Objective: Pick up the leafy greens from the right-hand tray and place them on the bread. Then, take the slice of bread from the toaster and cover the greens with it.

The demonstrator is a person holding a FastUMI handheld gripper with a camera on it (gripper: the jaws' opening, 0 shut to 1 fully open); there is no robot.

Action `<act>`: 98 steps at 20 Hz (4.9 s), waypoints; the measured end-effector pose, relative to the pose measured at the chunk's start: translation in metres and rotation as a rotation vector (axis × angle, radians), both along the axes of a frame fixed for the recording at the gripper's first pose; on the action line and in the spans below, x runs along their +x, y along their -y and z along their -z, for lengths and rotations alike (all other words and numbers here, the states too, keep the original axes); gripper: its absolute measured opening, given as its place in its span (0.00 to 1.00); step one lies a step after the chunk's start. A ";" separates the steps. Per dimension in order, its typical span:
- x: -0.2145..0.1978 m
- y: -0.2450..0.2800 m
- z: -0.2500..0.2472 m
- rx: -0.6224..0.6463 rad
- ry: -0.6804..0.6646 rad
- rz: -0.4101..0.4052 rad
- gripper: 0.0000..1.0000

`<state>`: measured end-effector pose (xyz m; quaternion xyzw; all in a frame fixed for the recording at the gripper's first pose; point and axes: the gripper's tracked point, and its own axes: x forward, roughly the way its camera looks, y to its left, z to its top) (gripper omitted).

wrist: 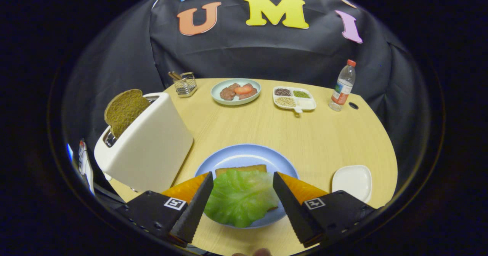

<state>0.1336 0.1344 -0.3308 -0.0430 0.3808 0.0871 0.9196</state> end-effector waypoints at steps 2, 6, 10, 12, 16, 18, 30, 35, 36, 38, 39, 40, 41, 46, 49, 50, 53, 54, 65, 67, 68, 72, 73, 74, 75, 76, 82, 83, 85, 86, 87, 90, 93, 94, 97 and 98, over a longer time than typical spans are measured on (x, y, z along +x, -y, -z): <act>0.001 0.004 -0.013 -0.006 0.041 0.018 0.97; -0.001 0.003 -0.056 -0.012 0.140 0.038 0.97; -0.010 -0.020 -0.107 0.019 0.218 0.063 0.97; -0.014 -0.040 -0.127 0.043 0.238 0.067 0.97; -0.017 -0.091 -0.144 0.078 0.246 0.073 0.97; -0.019 -0.117 -0.146 0.096 0.235 0.082 0.97; -0.010 -0.215 -0.100 0.066 0.158 0.113 0.96; 0.002 -0.222 -0.076 0.011 0.123 0.152 0.86; 0.004 -0.223 -0.072 0.004 0.118 0.159 0.78; 0.006 -0.223 -0.065 -0.015 0.098 0.173 0.61; 0.007 -0.223 -0.060 -0.019 0.086 0.182 0.47; 0.006 -0.223 -0.061 -0.017 0.080 0.190 0.34; 0.006 -0.223 -0.061 -0.020 0.075 0.191 0.25; 0.007 -0.222 -0.069 -0.026 0.074 0.152 0.09; 0.007 -0.218 -0.079 -0.004 0.102 0.149 0.01; 0.007 -0.216 -0.086 0.007 0.106 0.150 0.01; 0.003 -0.211 -0.113 0.058 0.127 0.146 0.01; 0.002 -0.210 -0.124 0.076 0.137 0.140 0.01; -0.007 -0.120 -0.207 0.149 0.286 0.102 0.01; -0.008 -0.099 -0.194 0.132 0.280 0.103 0.01; -0.007 -0.092 -0.184 0.130 0.269 0.104 0.01; -0.006 -0.070 -0.132 0.131 0.195 0.091 0.01; -0.007 -0.065 -0.118 0.133 0.172 0.095 0.00; -0.006 -0.061 -0.104 0.135 0.152 0.099 0.00; -0.007 -0.058 -0.091 0.137 0.133 0.100 0.01; -0.008 -0.056 -0.080 0.142 0.117 0.100 0.00; -0.017 -0.047 -0.028 0.245 -0.002 0.125 0.01; -0.017 -0.046 -0.023 0.260 -0.010 0.123 0.01; -0.013 -0.043 -0.017 0.281 -0.013 0.114 0.01; -0.012 -0.039 -0.015 0.279 -0.011 0.111 0.01; -0.010 -0.035 -0.014 0.271 -0.007 0.111 0.01; -0.008 -0.019 -0.008 0.228 0.005 0.109 0.09; -0.003 -0.002 0.002 0.199 -0.001 0.117 0.21; -0.001 0.005 0.005 0.193 -0.002 0.122 0.28; 0.001 0.018 0.010 0.168 -0.011 0.129 0.46; 0.001 0.022 0.013 0.159 -0.018 0.125 0.51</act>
